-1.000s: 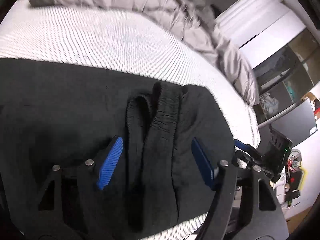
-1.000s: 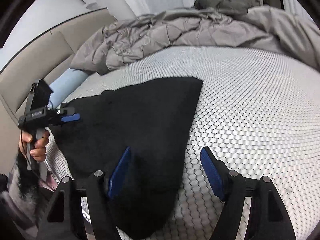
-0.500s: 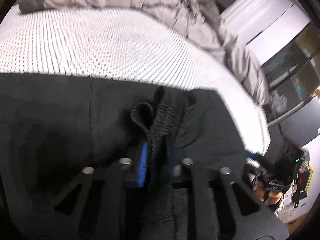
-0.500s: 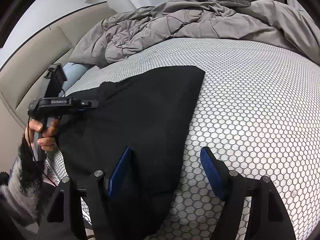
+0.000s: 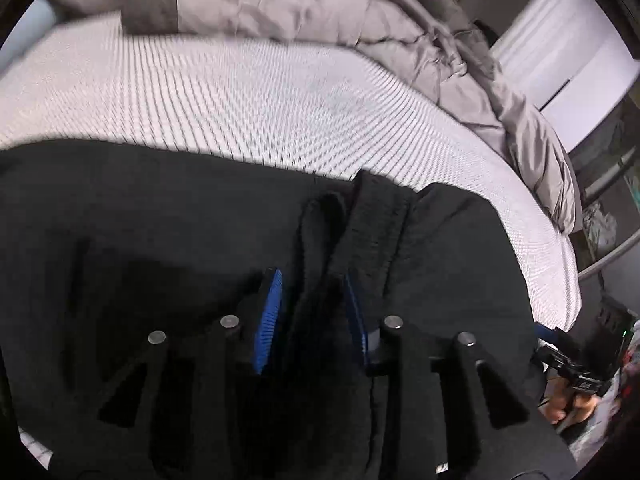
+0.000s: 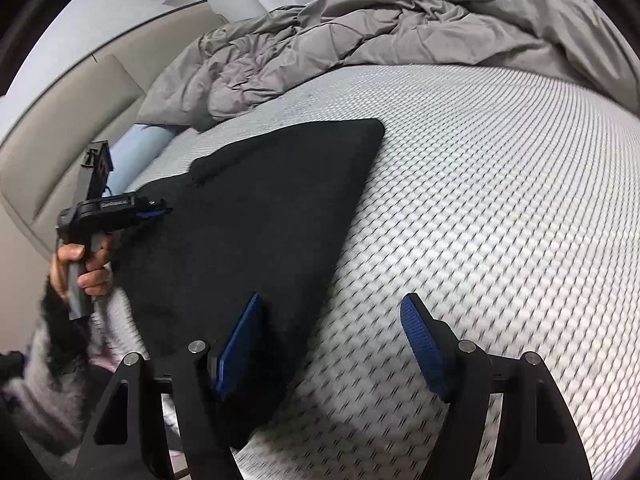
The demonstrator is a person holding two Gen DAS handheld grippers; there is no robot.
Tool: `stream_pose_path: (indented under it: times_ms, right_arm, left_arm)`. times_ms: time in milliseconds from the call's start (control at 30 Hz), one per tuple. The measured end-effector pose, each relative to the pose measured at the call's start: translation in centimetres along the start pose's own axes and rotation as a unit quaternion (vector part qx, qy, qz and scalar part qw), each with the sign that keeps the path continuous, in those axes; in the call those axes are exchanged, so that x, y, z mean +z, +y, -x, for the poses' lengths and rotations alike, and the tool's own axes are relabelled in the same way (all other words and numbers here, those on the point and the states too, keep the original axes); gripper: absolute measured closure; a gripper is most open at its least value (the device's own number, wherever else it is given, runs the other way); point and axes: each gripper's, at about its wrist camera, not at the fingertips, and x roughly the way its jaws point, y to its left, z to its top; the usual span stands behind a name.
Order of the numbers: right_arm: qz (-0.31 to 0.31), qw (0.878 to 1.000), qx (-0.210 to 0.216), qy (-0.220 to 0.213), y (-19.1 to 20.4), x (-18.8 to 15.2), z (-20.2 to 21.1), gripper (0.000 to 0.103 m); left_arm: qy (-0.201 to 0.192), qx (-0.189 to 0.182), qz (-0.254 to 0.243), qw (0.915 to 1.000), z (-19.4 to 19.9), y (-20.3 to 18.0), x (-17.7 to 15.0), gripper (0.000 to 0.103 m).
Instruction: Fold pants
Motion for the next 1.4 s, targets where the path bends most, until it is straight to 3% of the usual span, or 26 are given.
stream_pose_path:
  times_ms: [133, 200, 233, 267, 367, 500, 633, 700, 767, 800, 900, 933, 1000, 1067, 1233, 1400]
  right_arm:
    - [0.001, 0.998, 0.060, 0.023, 1.0, -1.7, 0.8, 0.034]
    - [-0.018, 0.996, 0.085, 0.025, 1.3, -2.3, 0.5, 0.052]
    - [-0.032, 0.995, 0.090, 0.032, 1.2, -2.6, 0.1, 0.068]
    - [-0.049, 0.994, 0.089, 0.035, 1.1, -2.9, -0.3, 0.076]
    - [-0.070, 0.993, 0.085, 0.031, 1.0, -3.4, -0.2, 0.087]
    - [-0.052, 0.995, 0.068, 0.046, 1.6, -5.1, 0.2, 0.090]
    - [-0.015, 0.994, 0.078, 0.075, 2.5, -6.4, 0.3, 0.089]
    - [0.000, 0.996, 0.075, 0.057, 2.6, -6.2, 1.8, 0.080]
    - [-0.011, 0.997, 0.073, 0.031, 2.0, -5.7, 3.1, 0.062]
    - [-0.023, 0.997, 0.075, 0.014, 1.4, -5.3, 3.6, 0.057]
    - [-0.060, 0.995, 0.079, -0.016, 0.0, -4.0, 3.8, 0.057]
    - [-0.069, 0.995, 0.069, -0.017, -0.3, -3.5, 3.3, 0.057]
    - [-0.065, 0.996, 0.065, -0.008, -0.4, -2.7, 2.0, 0.057]
    - [-0.065, 0.996, 0.069, -0.001, -0.5, -1.5, 0.4, 0.057]
    - [-0.063, 0.994, 0.083, 0.043, -1.2, 0.5, -3.9, 0.058]
    - [-0.050, 0.996, 0.051, 0.043, -2.3, 5.1, -6.9, 0.075]
  left_arm:
    - [-0.038, -0.023, -0.032, 0.9985, 3.0, -3.2, -1.6, 0.051]
    - [-0.032, -0.044, -0.058, 0.9968, 2.5, -6.4, -2.6, 0.049]
    - [-0.026, -0.053, -0.069, 0.9958, 2.3, -7.7, -3.2, 0.049]
    - [-0.018, -0.064, -0.080, 0.9946, 1.6, -9.5, -3.7, 0.049]
    - [0.007, -0.089, -0.111, 0.9898, -0.9, -14.3, -5.6, 0.049]
    - [0.022, -0.051, -0.174, 0.9832, -3.7, -18.6, -7.6, 0.049]
    - [0.018, -0.062, -0.158, 0.9853, -3.4, -19.3, -7.9, 0.049]
    - [0.017, -0.081, -0.152, 0.9849, -2.7, -19.3, -8.3, 0.049]
    - [0.013, -0.093, -0.172, 0.9806, -2.1, -19.8, -9.4, 0.046]
    - [0.014, -0.099, -0.189, 0.9769, -2.0, -20.5, -10.1, 0.044]
    - [0.001, -0.092, -0.260, 0.9611, -1.6, -23.2, -13.1, 0.043]
    - [-0.001, -0.088, -0.299, 0.9501, -1.6, -24.3, -14.6, 0.042]
    - [0.004, -0.046, -0.369, 0.9284, -2.1, -25.7, -17.1, 0.040]
    - [-0.004, -0.014, -0.393, 0.9195, -2.4, -26.1, -18.6, 0.038]
    - [0.013, -0.034, -0.368, 0.9290, -2.4, -25.2, -18.8, 0.031]
    - [0.021, -0.040, -0.366, 0.9295, -2.9, -24.1, -18.8, 0.030]
